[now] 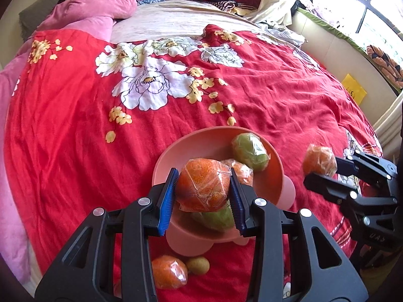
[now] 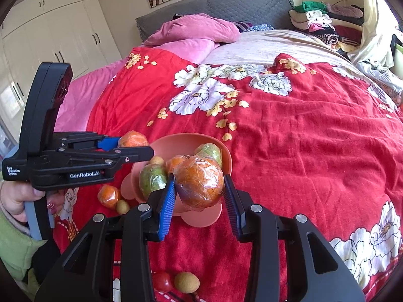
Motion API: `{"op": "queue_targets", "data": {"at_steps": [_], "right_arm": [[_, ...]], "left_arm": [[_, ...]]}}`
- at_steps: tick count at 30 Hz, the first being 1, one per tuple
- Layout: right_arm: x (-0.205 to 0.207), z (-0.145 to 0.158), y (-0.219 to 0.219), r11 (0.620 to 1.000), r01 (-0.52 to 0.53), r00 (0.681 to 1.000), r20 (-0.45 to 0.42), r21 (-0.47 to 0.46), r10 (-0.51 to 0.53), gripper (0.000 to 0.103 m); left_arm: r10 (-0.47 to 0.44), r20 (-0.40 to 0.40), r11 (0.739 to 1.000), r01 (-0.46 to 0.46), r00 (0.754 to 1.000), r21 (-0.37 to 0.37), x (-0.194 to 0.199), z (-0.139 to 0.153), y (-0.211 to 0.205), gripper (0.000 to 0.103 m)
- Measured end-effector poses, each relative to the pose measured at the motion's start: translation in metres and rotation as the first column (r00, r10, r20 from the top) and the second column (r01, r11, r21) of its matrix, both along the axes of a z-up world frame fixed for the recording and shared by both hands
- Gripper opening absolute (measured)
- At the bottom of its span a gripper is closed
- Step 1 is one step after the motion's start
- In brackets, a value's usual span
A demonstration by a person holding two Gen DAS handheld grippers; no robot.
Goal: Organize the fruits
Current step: 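Lift both wrapped oranges and lower them into the pink bowl, then open right tool to drop its orange while left tool releases its orange in the bowl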
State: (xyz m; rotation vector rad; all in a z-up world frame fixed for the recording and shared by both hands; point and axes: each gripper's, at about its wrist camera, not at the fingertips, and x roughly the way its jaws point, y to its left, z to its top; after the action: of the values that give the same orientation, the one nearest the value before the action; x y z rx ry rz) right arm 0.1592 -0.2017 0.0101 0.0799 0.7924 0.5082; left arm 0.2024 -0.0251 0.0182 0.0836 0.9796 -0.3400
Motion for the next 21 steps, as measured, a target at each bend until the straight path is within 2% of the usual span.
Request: {"op": "queue_targets", "data": {"at_steps": [21], "right_arm": [[0.007, -0.019, 0.026, 0.998, -0.053, 0.998, -0.030, -0.026, 0.052, 0.036]], "left_arm": [[-0.003, -0.053, 1.000, 0.005, 0.999, 0.025, 0.040, -0.023, -0.006, 0.031]]}}
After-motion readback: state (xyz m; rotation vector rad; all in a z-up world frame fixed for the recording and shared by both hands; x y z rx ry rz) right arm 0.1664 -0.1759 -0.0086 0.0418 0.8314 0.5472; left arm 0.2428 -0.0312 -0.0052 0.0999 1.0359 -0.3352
